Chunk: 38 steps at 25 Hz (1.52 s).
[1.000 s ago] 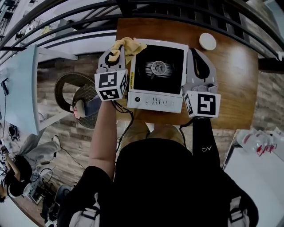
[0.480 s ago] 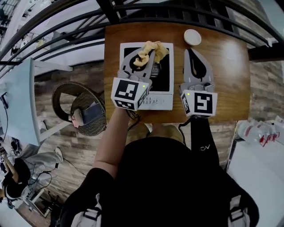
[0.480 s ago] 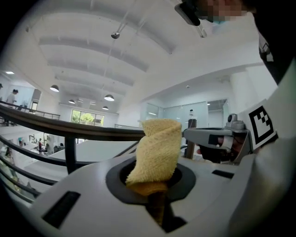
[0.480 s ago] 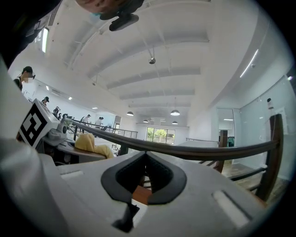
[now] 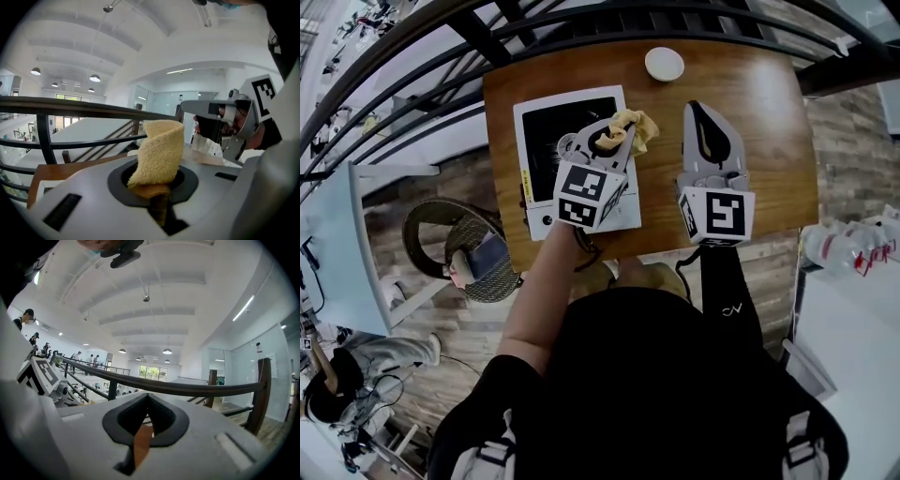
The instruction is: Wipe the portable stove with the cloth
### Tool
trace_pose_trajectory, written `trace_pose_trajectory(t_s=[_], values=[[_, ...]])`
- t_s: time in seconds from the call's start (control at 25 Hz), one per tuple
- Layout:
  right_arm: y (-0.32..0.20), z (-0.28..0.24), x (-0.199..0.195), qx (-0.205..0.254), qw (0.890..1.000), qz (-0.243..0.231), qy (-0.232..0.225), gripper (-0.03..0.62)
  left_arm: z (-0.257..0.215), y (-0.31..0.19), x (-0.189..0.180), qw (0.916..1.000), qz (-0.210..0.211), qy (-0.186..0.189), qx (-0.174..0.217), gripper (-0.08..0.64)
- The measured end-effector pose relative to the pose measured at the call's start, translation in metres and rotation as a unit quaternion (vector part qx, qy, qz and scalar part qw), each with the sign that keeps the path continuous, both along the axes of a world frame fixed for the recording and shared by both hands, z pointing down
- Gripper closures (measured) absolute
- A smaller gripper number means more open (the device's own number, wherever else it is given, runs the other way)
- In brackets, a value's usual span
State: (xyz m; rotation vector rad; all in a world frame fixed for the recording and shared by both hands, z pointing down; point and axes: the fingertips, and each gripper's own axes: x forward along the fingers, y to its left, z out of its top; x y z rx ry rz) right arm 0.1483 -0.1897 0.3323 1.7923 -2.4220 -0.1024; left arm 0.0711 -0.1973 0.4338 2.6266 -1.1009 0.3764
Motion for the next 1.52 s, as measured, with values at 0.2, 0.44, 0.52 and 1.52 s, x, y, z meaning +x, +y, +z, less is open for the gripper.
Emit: trace_pose_trajectory(t_s=[0.2, 0.44, 0.52, 1.52], values=[[-0.002, 0.002, -0.004, -0.003, 1.000, -0.005, -0.005, 0.589, 0.003, 0.006, -0.018, 0.9997, -0.017, -0.017, -0.001, 0.531], [0.003, -0.002, -0.047, -0.004, 0.999, -0.039, -0.002, 0.589, 0.001, 0.007, -0.079, 0.9972, -0.066, -0.033, 0.004, 0.531], [0.006, -0.007, -0.057, -0.002, 0.999, -0.047, -0.002, 0.589, -0.002, 0.011, -0.104, 0.9955, -0.087, -0.038, 0.004, 0.531], [0.033, -0.023, -0.132, 0.007, 0.998, -0.068, 0.005, 0.589, -0.040, 0.045, -0.228, 0.9863, -0.159, -0.021, 0.036, 0.531]])
